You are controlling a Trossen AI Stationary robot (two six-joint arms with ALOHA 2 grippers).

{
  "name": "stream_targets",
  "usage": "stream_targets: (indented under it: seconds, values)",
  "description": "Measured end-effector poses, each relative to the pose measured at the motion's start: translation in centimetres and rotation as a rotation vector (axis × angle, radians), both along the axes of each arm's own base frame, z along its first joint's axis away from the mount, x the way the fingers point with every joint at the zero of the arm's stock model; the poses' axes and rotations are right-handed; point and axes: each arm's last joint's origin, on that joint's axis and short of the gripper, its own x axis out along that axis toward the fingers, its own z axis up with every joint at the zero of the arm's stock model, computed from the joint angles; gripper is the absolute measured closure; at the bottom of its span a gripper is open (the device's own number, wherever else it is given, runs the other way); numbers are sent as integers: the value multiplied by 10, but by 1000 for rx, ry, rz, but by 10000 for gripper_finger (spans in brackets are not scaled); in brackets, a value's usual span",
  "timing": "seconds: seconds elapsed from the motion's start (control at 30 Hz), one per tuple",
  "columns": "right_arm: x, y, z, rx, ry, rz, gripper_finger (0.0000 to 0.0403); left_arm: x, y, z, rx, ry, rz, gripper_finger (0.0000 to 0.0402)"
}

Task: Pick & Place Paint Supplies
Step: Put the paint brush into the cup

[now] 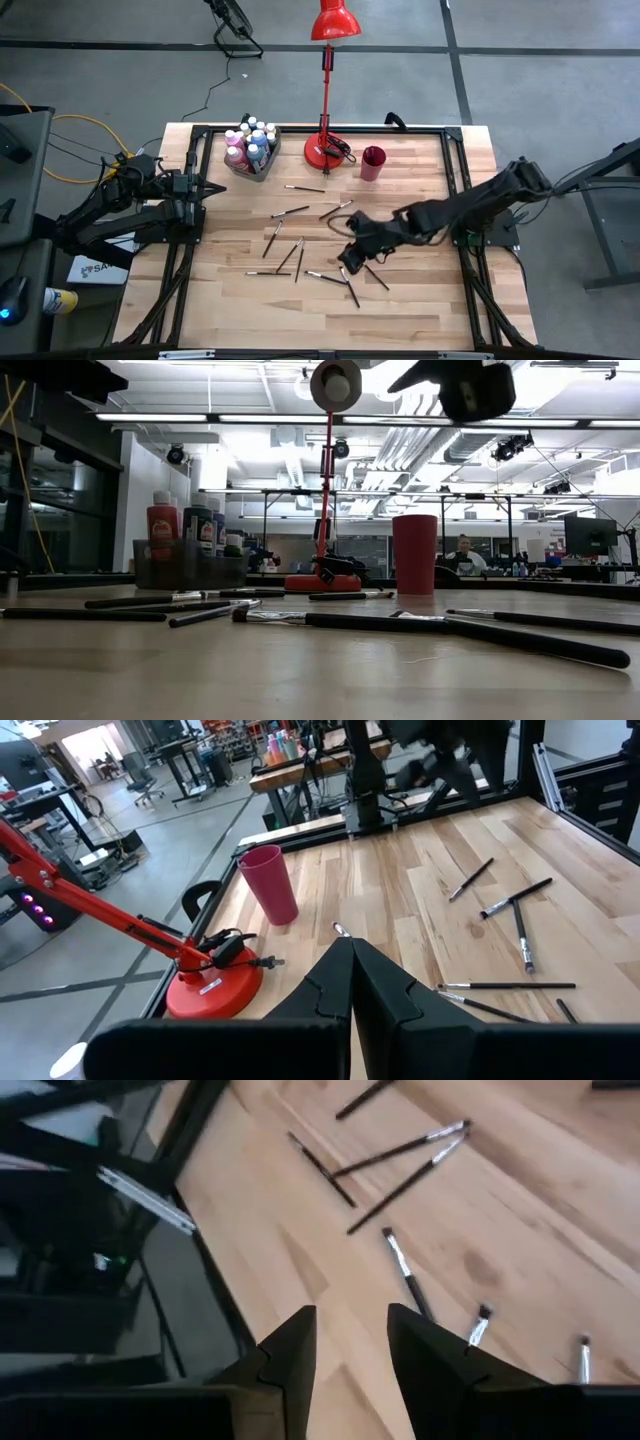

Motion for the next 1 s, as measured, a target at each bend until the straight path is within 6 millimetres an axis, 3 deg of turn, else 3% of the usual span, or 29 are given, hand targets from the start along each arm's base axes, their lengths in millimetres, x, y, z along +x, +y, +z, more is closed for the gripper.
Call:
stream_targets:
  seconds: [0.23, 0.43, 0.73, 1.0]
  values:
    - [12, 17, -35, -1, 117, 71, 284, 0, 0, 0, 0, 0, 0, 402]
    - [19, 19, -57, 26, 212, 151, 284, 0, 0, 0, 0, 0, 0, 402]
    - [14, 9, -61, -118, 494, 110, 284, 0, 0, 0, 0, 0, 0, 402]
    - [36, 3, -83, -179, 617, 143, 284, 0, 0, 0, 0, 0, 0, 402]
